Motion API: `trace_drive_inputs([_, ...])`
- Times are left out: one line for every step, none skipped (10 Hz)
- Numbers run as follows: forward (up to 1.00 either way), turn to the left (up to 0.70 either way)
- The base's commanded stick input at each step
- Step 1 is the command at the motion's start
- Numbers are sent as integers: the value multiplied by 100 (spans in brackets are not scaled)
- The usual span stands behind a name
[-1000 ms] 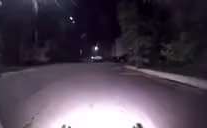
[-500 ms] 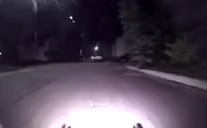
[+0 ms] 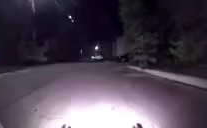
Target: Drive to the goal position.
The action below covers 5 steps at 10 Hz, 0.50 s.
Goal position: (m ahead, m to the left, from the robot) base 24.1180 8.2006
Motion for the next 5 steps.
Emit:
trace_drive_inputs([60, 0])
trace_drive_inputs([60, 0])
trace_drive_inputs([60, 0])
trace_drive_inputs([60, 0])
trace_drive_inputs([60, 0])
